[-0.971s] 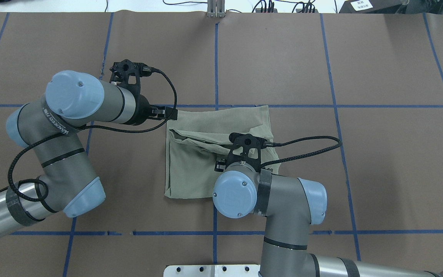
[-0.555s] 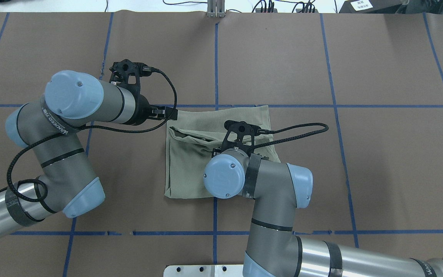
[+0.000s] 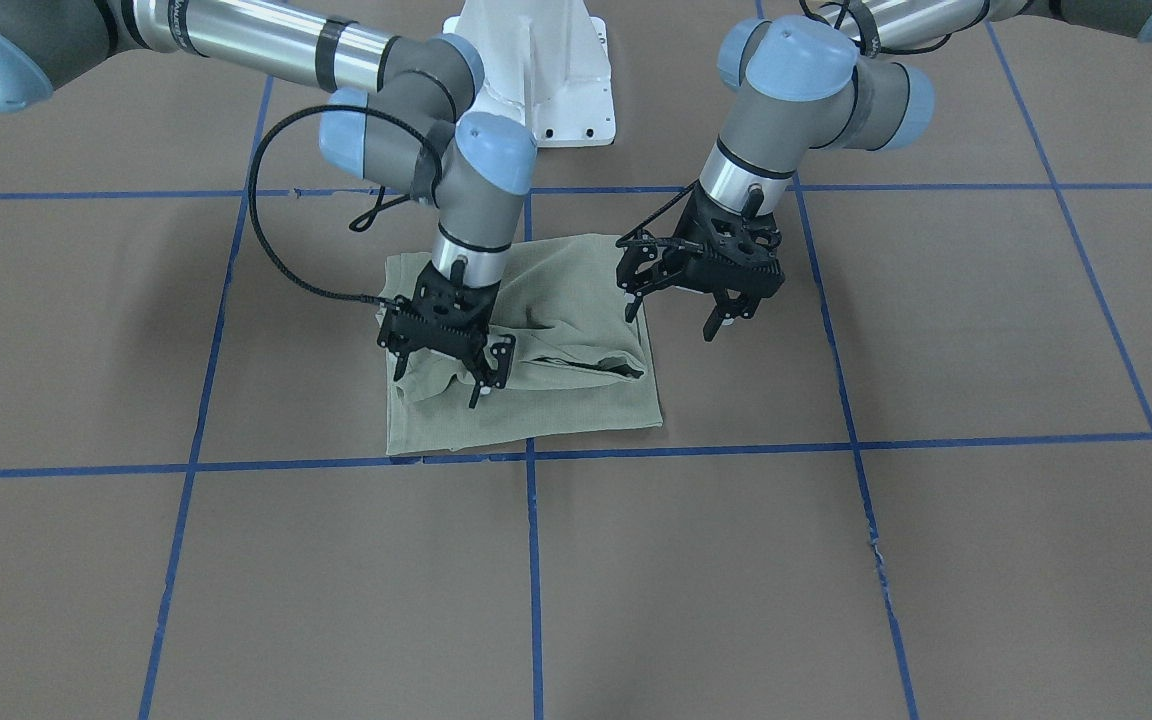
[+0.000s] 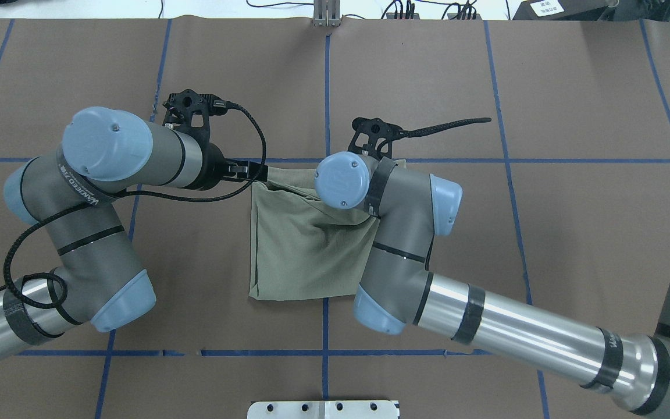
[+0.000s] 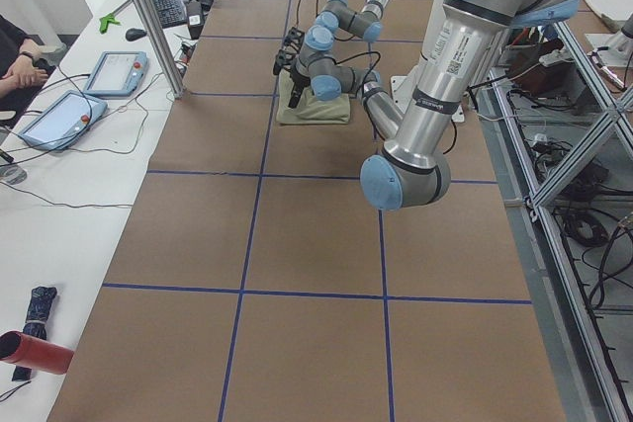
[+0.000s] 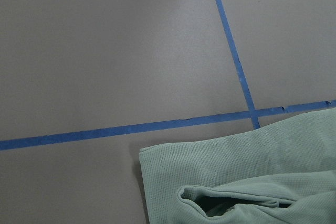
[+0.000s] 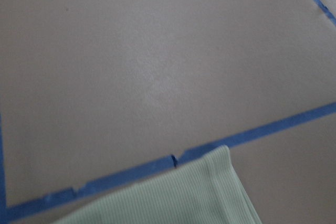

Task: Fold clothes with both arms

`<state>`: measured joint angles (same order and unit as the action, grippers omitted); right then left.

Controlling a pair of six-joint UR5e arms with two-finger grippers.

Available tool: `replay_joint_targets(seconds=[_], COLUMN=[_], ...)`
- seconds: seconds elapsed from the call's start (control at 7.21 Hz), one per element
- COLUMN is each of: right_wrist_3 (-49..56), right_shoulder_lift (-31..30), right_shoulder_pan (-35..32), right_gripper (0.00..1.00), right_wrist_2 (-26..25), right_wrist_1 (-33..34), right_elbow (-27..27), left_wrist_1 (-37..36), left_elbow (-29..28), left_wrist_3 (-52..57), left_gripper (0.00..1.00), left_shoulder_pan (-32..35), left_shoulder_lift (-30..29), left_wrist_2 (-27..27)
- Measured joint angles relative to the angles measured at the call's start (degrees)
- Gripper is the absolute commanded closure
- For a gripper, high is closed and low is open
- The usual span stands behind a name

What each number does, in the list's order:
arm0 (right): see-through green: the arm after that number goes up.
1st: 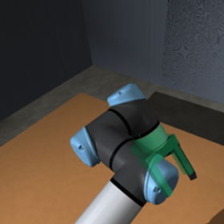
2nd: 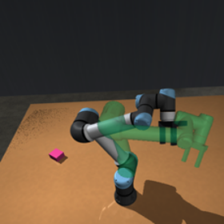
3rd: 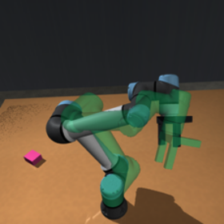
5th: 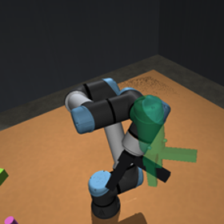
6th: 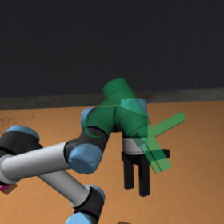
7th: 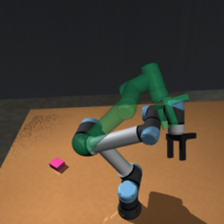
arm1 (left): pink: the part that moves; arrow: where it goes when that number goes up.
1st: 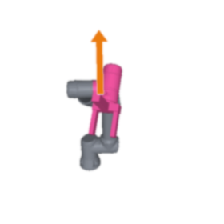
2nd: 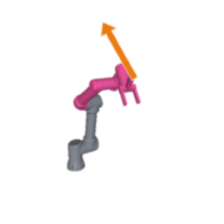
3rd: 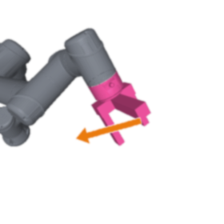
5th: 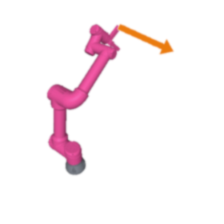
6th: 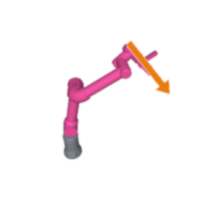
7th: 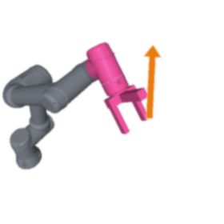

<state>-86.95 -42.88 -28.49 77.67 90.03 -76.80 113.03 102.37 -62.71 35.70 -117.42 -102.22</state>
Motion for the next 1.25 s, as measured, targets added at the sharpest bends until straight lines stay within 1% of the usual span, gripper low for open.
replay_joint_targets(seconds=[0.14,0.28,0.42,0.55,0.69,0.83,0.97,1.11,1.25], right_wrist_3=[1.5,2.2,2.3,1.0,-2.7,-6.9,-9.1,-10.5,-11.6], right_shoulder_lift=[2.1,4.0,5.1,4.5,2.4,0.2,-1.2,-2.0,-2.5], right_shoulder_pan=[-2.6,-4.2,-4.9,-4.5,-3.2,-1.3,0.5,1.8,2.4], right_gripper=[0.0,0.0,0.0,0.02,0.03,0.14,0.33,0.4,0.39], right_wrist_2=[1.4,3.8,5.8,6.6,6.7,6.0,4.7,3.3,2.5], right_wrist_1=[-3.6,-3.9,-1.2,2.2,4.9,6.7,8.2,8.8,8.9], right_elbow=[3.8,4.7,2.9,-0.6,-4.8,-8.7,-11.4,-12.8,-13.3], left_wrist_1=[0.0,0.0,0.0,0.0,0.0,0.0,0.0,0.0,0.0], left_elbow=[0.2,0.3,0.3,0.3,0.2,0.1,-0.1,-0.1,-0.2], left_wrist_3=[-0.1,-0.1,-0.2,-0.2,-0.2,-0.2,-0.2,-0.2,-0.2], left_gripper=[0.0,0.0,0.0,0.0,0.0,0.0,0.0,0.0,0.0], left_shoulder_pan=[0.0,0.0,0.0,0.0,0.0,-0.1,-0.1,-0.1,-0.1], left_shoulder_lift=[0.2,0.2,0.3,0.3,0.3,0.3,0.3,0.3,0.3], left_wrist_2=[0.0,0.0,0.0,0.0,0.0,0.0,0.1,0.1,0.1])
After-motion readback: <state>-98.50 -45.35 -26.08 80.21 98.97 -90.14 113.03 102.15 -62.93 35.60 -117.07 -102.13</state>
